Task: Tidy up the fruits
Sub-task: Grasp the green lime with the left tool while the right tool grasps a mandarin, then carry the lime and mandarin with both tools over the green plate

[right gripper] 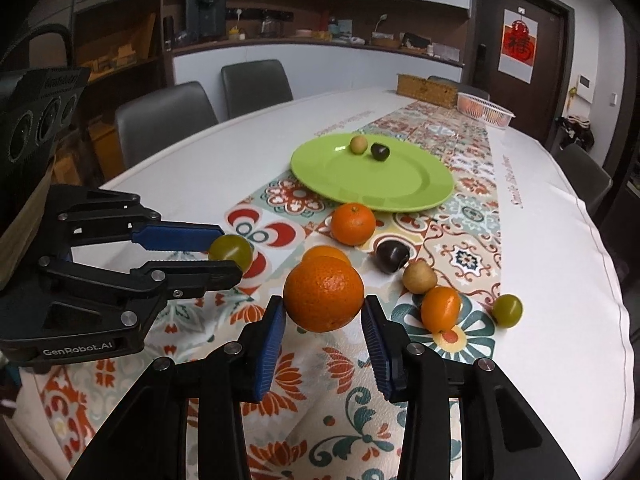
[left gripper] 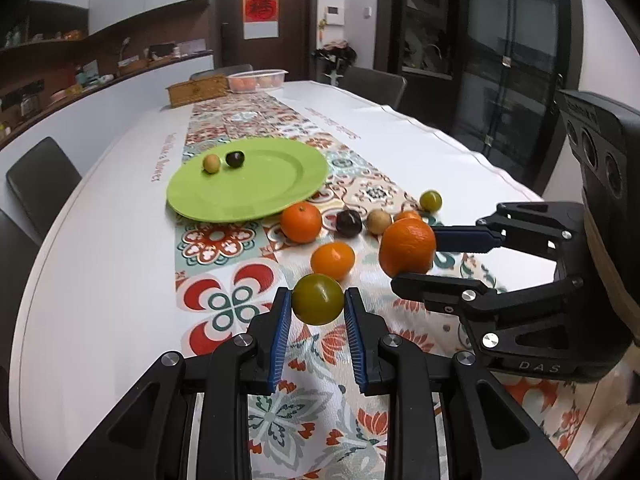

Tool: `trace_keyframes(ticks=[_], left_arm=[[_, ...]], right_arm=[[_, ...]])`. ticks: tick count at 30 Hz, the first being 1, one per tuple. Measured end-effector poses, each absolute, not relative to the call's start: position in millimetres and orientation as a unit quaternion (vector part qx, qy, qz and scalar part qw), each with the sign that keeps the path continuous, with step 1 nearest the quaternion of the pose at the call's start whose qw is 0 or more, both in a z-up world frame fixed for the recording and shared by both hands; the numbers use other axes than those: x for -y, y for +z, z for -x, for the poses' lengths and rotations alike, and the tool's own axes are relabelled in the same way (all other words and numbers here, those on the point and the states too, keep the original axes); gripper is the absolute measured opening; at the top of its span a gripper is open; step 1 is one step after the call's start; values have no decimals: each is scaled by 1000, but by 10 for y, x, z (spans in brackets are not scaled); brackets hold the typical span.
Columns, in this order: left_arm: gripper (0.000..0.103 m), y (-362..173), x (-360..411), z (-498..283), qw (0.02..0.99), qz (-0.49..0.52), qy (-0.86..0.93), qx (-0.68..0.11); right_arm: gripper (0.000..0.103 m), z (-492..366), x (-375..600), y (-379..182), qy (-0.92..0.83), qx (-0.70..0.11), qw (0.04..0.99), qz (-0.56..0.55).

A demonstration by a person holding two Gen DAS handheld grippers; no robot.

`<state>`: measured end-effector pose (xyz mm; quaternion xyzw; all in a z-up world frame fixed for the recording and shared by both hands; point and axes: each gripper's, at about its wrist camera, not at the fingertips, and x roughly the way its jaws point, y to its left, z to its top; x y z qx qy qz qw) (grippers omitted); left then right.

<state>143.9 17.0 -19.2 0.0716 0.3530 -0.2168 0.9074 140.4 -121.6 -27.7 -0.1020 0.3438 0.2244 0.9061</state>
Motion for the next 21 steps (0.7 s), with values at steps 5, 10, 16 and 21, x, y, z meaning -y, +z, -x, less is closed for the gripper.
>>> trace_keyframes(ticks=[5, 10, 16, 21], left_arm=[[27, -47, -169, -1437, 918, -68, -198, -335], [27, 73, -182, -1531, 925, -57, -186, -325], [27, 199, -199, -1754, 929, -54, -177, -319], [27, 227, -229, -1996, 930, -55, -168, -321]], right_arm=[[40, -1387, 1232, -131, 220, -327, 914, 97], [40, -1452, 1256, 9, 215, -314, 921, 85], [40, -1666, 1265, 162, 211, -308, 925, 70], [40, -1904, 1224, 217, 206, -312, 924, 77]])
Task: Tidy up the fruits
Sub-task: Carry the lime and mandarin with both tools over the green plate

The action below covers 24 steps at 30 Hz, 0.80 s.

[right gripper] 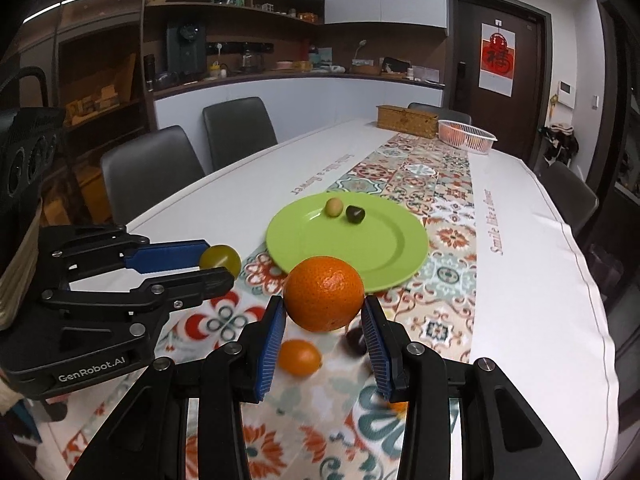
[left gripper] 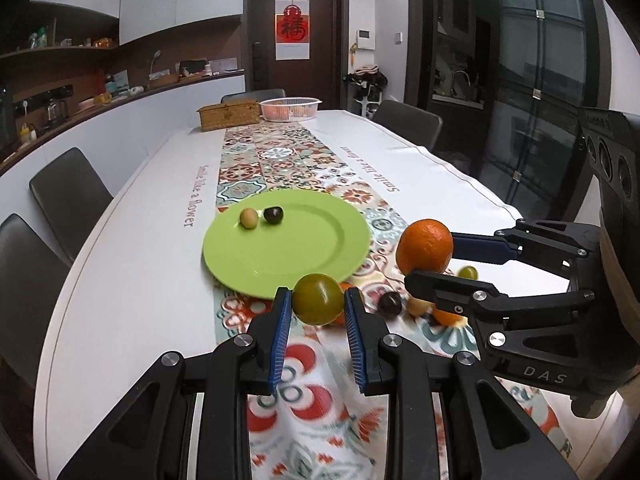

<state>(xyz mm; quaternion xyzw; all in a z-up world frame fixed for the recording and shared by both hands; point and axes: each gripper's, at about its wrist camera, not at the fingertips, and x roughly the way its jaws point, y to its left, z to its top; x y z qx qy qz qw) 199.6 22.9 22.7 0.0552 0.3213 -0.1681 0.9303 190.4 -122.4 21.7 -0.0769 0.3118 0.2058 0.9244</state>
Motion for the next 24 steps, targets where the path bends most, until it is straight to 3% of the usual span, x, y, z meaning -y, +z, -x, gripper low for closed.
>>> trace_keyframes(ticks=[24], left_arm=[[27, -190, -338, -3232, 907, -34, -156, -389]], right_arm=[[40, -3276, 1075, -159, 187, -409, 888, 95]])
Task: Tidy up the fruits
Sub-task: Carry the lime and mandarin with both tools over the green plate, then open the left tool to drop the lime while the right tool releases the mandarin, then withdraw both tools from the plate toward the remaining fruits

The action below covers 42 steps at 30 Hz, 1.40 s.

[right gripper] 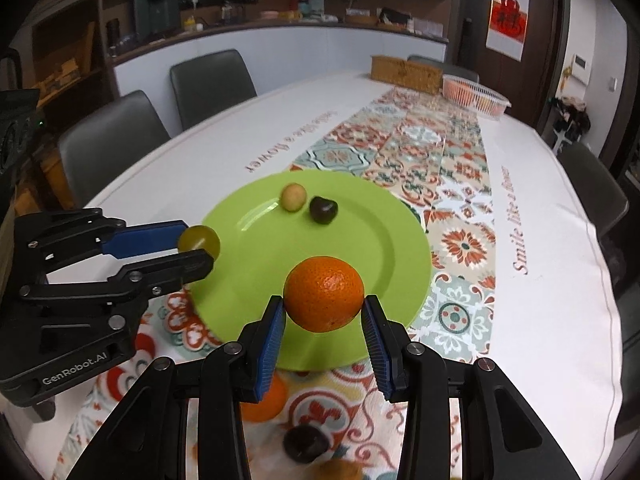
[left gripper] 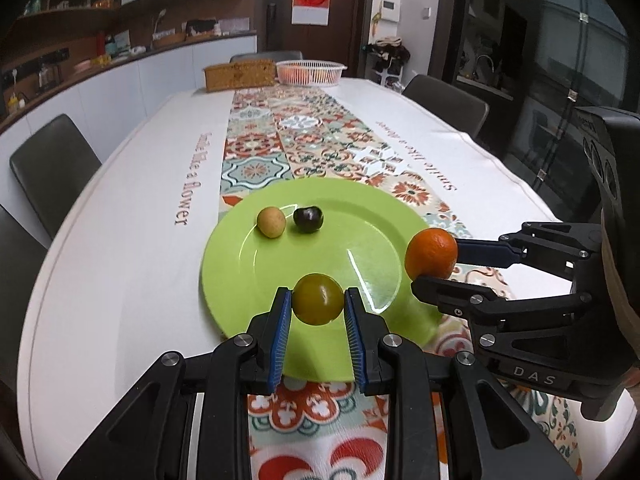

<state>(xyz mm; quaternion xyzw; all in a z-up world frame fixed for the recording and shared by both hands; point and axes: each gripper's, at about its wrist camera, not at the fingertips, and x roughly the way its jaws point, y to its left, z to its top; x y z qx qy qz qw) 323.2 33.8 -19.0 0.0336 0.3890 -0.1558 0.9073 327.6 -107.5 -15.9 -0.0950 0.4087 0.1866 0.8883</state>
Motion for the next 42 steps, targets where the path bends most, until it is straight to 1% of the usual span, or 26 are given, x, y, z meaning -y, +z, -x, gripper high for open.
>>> trace_keyframes(ticks=[9, 11, 12, 13, 23, 26, 30, 32, 39, 40, 41, 42], left_arm=[[28, -351, -336, -3462, 900, -30, -151, -407], [32, -340, -337, -3471, 903, -33, -147, -403], [36, -329, -340, -3462, 904, -33, -147, -401], [39, -315, -345, -3453, 905, -33, -145, -399], [39, -130, -351, -3220, 912, -41, -134, -385], [41, -29, -336, -3093, 916, -48, -131, -377], [49, 126, -313, -2863, 924, -58, -120, -358], [51, 204, -296, -2748, 927, -61, -114, -351], [60, 444, -244, -2409, 937, -62, -107, -327], [61, 473, -241, -2362, 938, -63, -106, -324], [62, 506, -233, -2299, 940, -64, -106, -319], [65, 533, -227, -2248, 941, -62, -107, -316]], right_arm=[[41, -3517, 1071, -294, 182, -433, 878, 90], [41, -3536, 1068, -302, 183, -434, 878, 90], [41, -3542, 1068, -303, 183, -434, 878, 90], [41, -3544, 1068, -304, 181, -435, 877, 89], [42, -3361, 1141, -138, 185, -417, 887, 71], [42, -3244, 1180, -52, 185, -408, 892, 66], [46, -3045, 1275, 84, 178, -390, 902, 54], [49, -2931, 1320, 150, 175, -383, 906, 47], [49, -2557, 1405, 344, 160, -358, 919, 46], [50, -2498, 1422, 376, 157, -354, 921, 45], [54, -2451, 1439, 403, 155, -351, 923, 42], [55, -2376, 1467, 439, 153, -345, 925, 36]])
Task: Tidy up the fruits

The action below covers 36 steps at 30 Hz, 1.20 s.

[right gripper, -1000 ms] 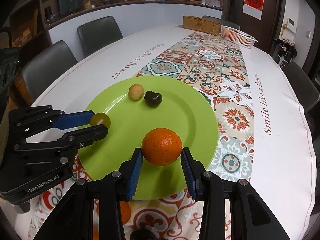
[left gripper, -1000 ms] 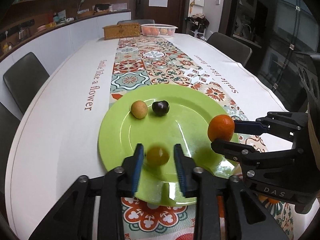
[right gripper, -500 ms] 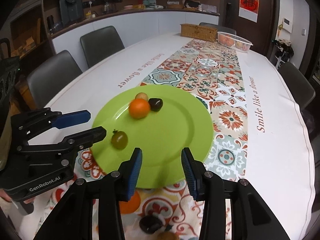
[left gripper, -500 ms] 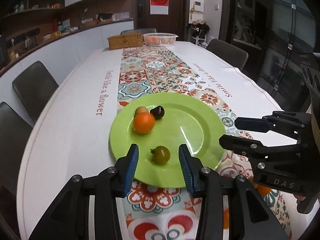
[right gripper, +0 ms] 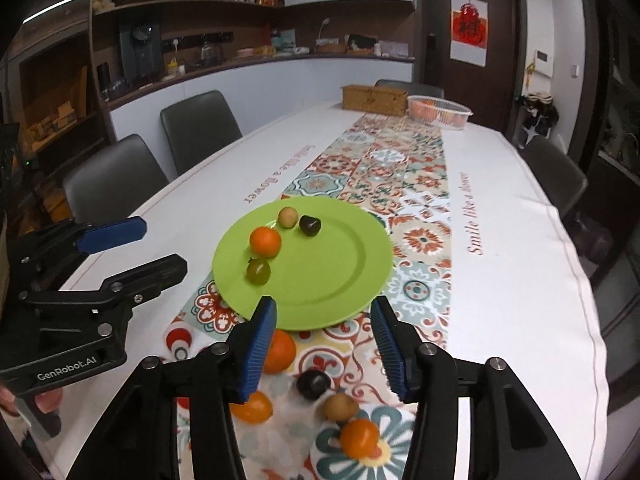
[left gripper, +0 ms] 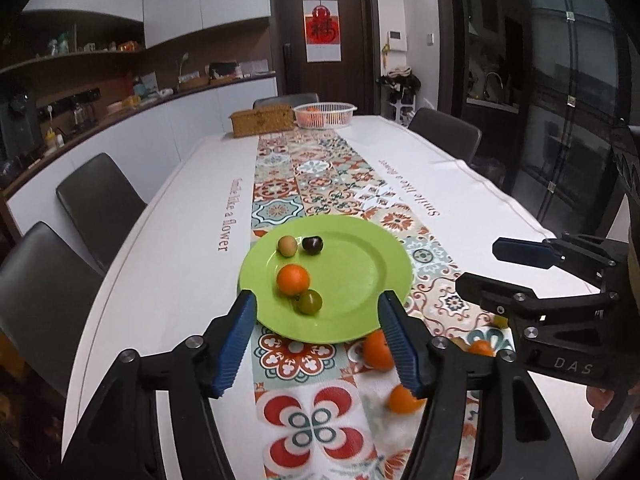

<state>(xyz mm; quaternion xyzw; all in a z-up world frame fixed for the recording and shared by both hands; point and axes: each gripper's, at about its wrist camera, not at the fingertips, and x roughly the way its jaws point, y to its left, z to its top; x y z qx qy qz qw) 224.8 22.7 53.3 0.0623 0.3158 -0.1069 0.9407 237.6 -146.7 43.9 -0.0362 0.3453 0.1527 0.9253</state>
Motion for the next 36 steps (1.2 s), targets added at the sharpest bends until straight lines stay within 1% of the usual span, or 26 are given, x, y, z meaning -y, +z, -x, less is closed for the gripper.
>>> trace_keyframes(ticks=[2, 6, 8, 10, 19, 36], left_arm=[[67, 575, -217, -2156, 942, -58, -110, -311], [80, 645, -185, -1936, 948, -54, -105, -297], [84, 663, -166, -1838, 950, -55, -103, -291], [87, 666, -137, -1753, 951, -57, -102, -287], [92, 590, -30, -1448, 956, -60, -91, -272], [93, 131, 102, -1396, 945, -71, -107, -301]], right_arm=[[56, -2282, 1499, 492, 148, -338, 929, 32], [57, -2053, 1549, 581, 138, -318, 937, 37], [63, -1957, 1578, 600, 135, -312, 940, 36], [63, -1850, 1612, 605, 129, -306, 943, 33], [63, -1558, 1819, 482, 100, -311, 945, -1], [63, -1442, 1999, 23, 80, -362, 929, -6]])
